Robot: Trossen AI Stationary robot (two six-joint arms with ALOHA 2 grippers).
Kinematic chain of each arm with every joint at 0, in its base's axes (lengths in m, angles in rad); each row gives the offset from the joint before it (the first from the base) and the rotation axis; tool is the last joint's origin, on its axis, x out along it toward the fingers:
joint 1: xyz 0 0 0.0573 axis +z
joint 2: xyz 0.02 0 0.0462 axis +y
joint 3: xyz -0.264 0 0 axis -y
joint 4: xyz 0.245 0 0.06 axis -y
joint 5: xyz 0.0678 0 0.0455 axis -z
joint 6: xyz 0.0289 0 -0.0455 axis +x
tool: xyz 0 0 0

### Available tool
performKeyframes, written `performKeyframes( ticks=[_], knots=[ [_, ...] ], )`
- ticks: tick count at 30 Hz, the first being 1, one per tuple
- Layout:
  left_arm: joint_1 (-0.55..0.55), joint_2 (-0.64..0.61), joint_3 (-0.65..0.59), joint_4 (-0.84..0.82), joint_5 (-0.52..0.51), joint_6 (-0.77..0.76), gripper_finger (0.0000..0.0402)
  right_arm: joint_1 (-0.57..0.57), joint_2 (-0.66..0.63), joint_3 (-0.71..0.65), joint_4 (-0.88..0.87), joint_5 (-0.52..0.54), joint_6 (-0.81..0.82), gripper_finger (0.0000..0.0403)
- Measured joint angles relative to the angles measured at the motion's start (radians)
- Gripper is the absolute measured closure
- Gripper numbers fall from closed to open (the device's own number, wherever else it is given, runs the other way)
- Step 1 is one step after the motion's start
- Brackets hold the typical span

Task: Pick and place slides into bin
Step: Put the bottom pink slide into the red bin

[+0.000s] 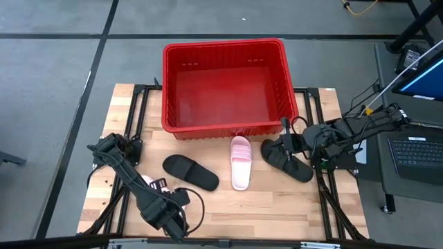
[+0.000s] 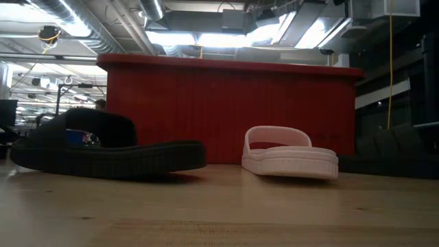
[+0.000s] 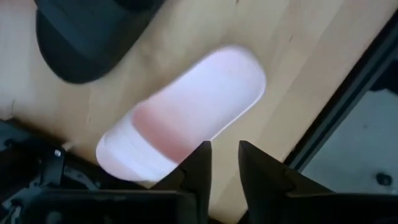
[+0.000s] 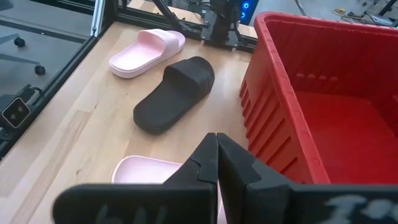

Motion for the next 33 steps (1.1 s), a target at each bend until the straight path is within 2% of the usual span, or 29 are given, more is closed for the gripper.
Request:
performKeyframes(
  ticks=[7,12,18,33],
  knots=[
    [0.000,0.000,-0.101,0.000,0.010,-0.118,0.0267,0.000,0.000,0.000,0.000,0.000,0.027,0.0397],
    [-0.007,0.000,-0.206,0.000,0.102,-0.201,0.0244,0.000,0.000,0.000,0.000,0.000,0.030,0.0397],
    [-0.022,0.000,-0.308,0.000,0.119,-0.312,0.0237,0.000,0.000,-0.001,0.000,0.000,0.049,0.0397],
    [-0.021,0.000,-0.437,0.101,0.099,-0.357,0.0237,0.000,0.000,-0.001,0.001,0.000,0.056,0.0397]
  ],
)
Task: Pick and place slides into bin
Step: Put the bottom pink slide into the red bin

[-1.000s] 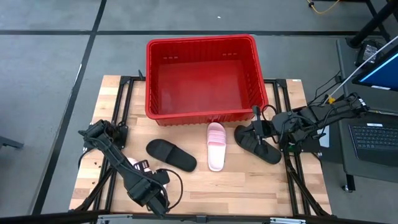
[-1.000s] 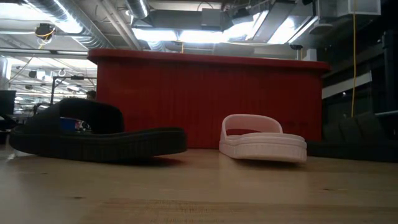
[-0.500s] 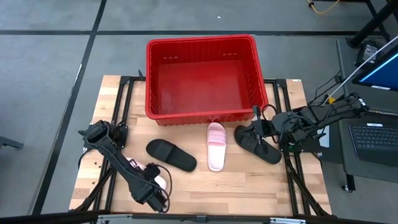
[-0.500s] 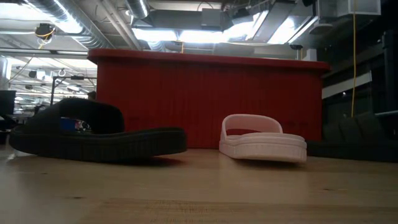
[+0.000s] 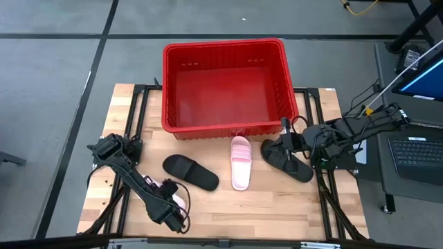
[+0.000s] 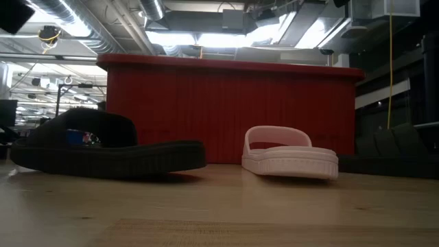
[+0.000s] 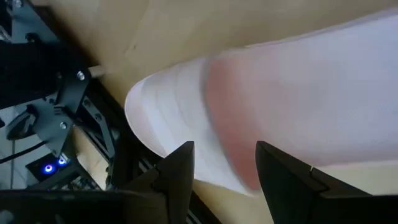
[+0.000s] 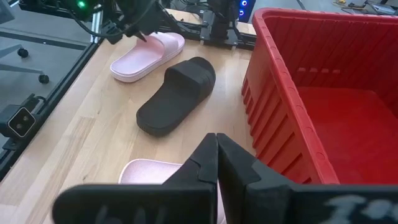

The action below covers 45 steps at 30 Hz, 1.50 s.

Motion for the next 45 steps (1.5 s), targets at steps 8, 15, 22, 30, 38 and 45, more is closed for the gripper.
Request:
performKeyframes(
  ticks=[8,15,22,30,38,45],
  knots=[
    [0.000,0.000,-0.019,-0.008,0.007,-0.039,0.0237,0.000,0.000,0.000,0.001,0.000,0.000,0.0397],
    [-0.008,0.009,-0.019,0.023,0.006,-0.056,0.0237,0.000,0.000,0.000,0.001,0.000,-0.001,0.0397],
    [-0.008,0.070,-0.019,-0.004,0.020,-0.063,0.0240,0.000,0.000,0.000,0.001,0.000,-0.001,0.0397],
    [-0.004,0.075,-0.019,-0.040,0.030,-0.067,0.0328,0.000,0.000,0.000,0.000,0.000,-0.001,0.0397],
    [-0.017,0.076,0.048,-0.101,0.063,-0.073,0.0394,0.000,0.000,0.000,0.000,0.000,-0.002,0.0397],
    [-0.069,0.063,0.192,-0.098,-0.012,-0.165,0.0396,0.000,0.000,0.000,0.002,0.000,-0.004,0.0397]
  ],
)
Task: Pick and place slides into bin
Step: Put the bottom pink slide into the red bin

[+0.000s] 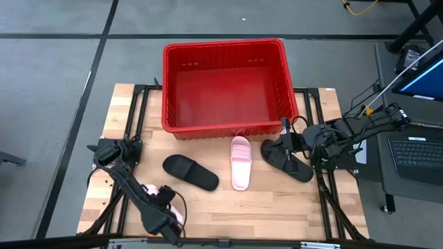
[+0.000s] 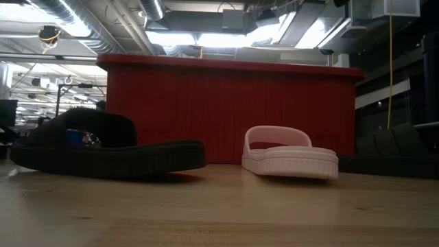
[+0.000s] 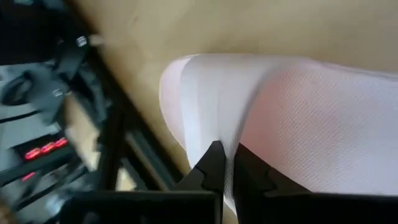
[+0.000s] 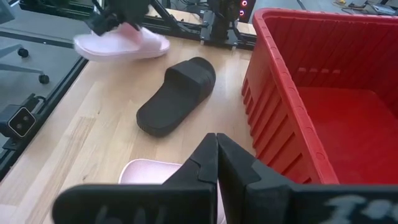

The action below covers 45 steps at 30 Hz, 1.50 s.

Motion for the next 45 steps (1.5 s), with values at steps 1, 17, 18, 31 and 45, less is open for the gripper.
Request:
performKeyframes(
  ticks=[1,17,18,31,45],
  knots=[
    [-0.008,0.000,0.022,0.000,-0.027,-0.013,0.0396,0.000,0.000,0.000,0.003,0.000,0.000,0.0397],
    [0.020,0.000,0.266,-0.003,-0.774,0.196,0.0398,0.000,0.000,0.000,0.092,0.000,-0.003,0.0397],
    [0.032,0.000,0.281,-0.003,-0.820,0.239,0.0398,0.000,0.000,0.000,0.111,0.000,-0.001,0.0397],
    [0.252,-0.079,0.447,-0.003,-1.178,0.798,0.0398,0.000,0.000,0.000,0.402,0.000,-0.084,0.0397],
    [0.490,-0.271,0.460,-0.004,-1.204,1.179,0.0398,-0.099,0.001,0.012,0.474,0.026,-0.159,0.0397]
  ],
)
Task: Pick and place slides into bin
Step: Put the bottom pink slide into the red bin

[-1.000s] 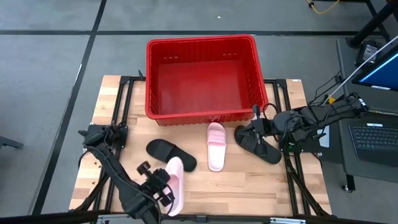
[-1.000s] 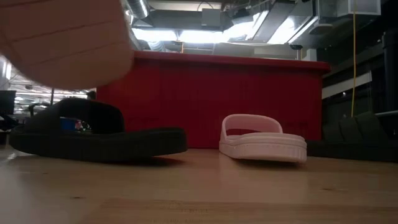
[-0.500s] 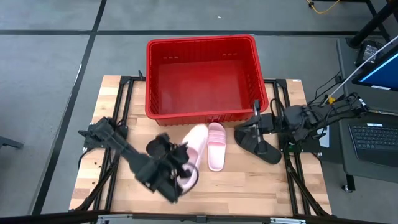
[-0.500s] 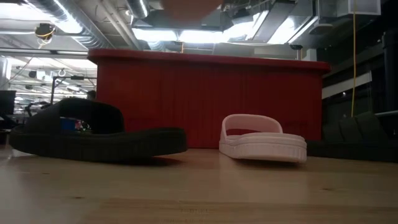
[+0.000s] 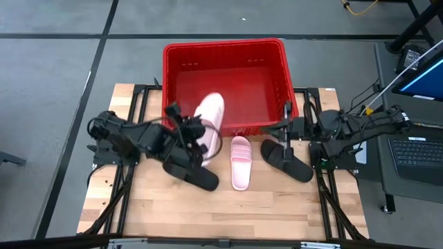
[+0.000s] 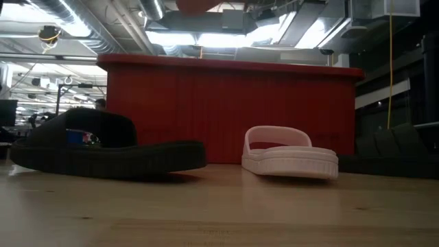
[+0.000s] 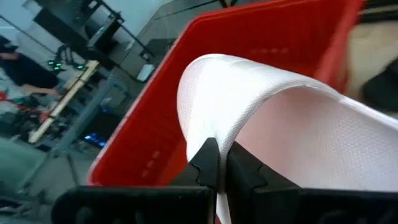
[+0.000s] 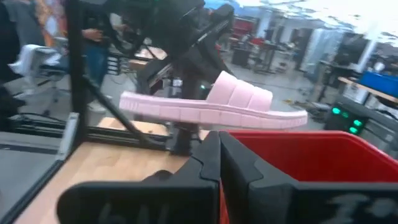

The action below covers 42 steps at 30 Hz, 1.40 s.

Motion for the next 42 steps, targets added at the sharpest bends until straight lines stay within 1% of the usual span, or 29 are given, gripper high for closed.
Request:
performKeyframes(
  ticks=[6,9,14,17,21,22,24,27,29,32,33,39,40,42],
  knots=[
    [0.141,-0.002,0.000,0.001,0.093,0.197,0.0398,-0.090,0.021,0.098,-0.066,0.000,-0.006,0.0400],
    [0.225,-0.002,0.000,0.001,0.098,0.280,0.0398,-0.143,0.049,0.171,-0.125,0.000,-0.007,0.0400],
    [0.368,-0.002,0.000,0.001,0.071,0.380,0.0398,-0.229,0.127,0.272,-0.211,0.000,-0.053,0.0400],
    [0.447,-0.002,0.000,0.001,0.071,0.411,0.0398,-0.282,0.177,0.313,-0.220,-0.001,-0.055,0.0400],
    [0.521,-0.002,0.000,0.001,0.076,0.420,0.0398,-0.354,0.234,0.354,-0.238,-0.005,-0.055,0.0400],
    [0.533,-0.002,0.000,0.001,0.082,0.432,0.0398,-0.372,0.248,0.360,-0.245,-0.019,-0.055,0.0400],
    [0.556,-0.002,-0.004,0.010,0.111,0.462,0.0398,-0.408,0.272,0.362,-0.248,-0.083,-0.056,0.0400],
    [0.582,-0.003,-0.060,0.104,0.131,0.526,0.0398,-0.452,0.304,0.363,-0.238,-0.176,-0.056,0.0400],
    [0.602,-0.003,-0.103,0.165,0.163,0.577,0.0398,-0.474,0.320,0.363,-0.228,-0.203,-0.057,0.0400],
    [0.637,-0.005,-0.180,0.287,0.232,0.636,0.0398,-0.503,0.329,0.363,-0.229,-0.210,-0.058,0.0401],
    [0.650,-0.005,-0.208,0.310,0.239,0.649,0.0398,-0.510,0.329,0.363,-0.230,-0.210,-0.058,0.0401],
    [0.733,-0.005,-0.359,0.354,0.238,0.660,0.0398,-0.530,0.323,0.363,-0.241,-0.211,-0.059,0.0401],
    [0.745,-0.006,-0.382,0.376,0.238,0.669,0.0398,-0.531,0.323,0.363,-0.241,-0.212,-0.059,0.0401],
    [0.763,-0.009,-0.436,0.470,0.254,0.716,0.0398,-0.534,0.323,0.363,-0.243,-0.212,-0.074,0.0401]
  ],
)
